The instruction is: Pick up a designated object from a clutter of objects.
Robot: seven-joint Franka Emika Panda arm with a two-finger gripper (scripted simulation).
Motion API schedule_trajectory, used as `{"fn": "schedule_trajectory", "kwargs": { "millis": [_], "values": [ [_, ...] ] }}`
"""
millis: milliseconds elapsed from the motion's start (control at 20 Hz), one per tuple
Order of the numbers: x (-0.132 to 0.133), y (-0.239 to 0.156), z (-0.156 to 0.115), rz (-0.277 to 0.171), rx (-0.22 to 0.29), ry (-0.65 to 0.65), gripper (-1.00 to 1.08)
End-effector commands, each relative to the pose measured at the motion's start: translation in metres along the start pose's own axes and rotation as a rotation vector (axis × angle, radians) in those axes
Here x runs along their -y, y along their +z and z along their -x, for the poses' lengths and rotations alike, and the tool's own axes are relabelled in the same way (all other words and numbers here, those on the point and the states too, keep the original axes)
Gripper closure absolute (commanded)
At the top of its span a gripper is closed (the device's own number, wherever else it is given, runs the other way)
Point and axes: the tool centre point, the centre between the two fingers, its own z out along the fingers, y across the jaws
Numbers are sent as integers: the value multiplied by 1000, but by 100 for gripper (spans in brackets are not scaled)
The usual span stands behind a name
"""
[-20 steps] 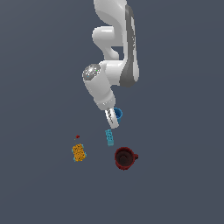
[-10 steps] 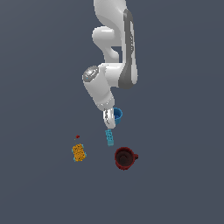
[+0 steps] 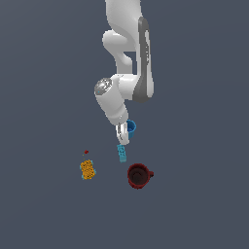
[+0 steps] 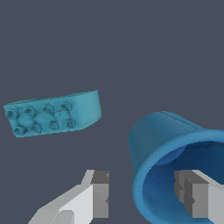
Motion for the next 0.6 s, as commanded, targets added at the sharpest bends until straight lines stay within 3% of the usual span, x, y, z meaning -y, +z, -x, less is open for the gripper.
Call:
{"fn": "schedule_trajectory", "kwargs": {
  "millis": [0,300,350,550],
  "values": [
    [-1,9,0,0,0,2,-20],
    [0,13,0,0,1,3,-20],
    [0,13,0,0,1,3,108],
    [0,13,0,0,1,3,108]
  ]
}}
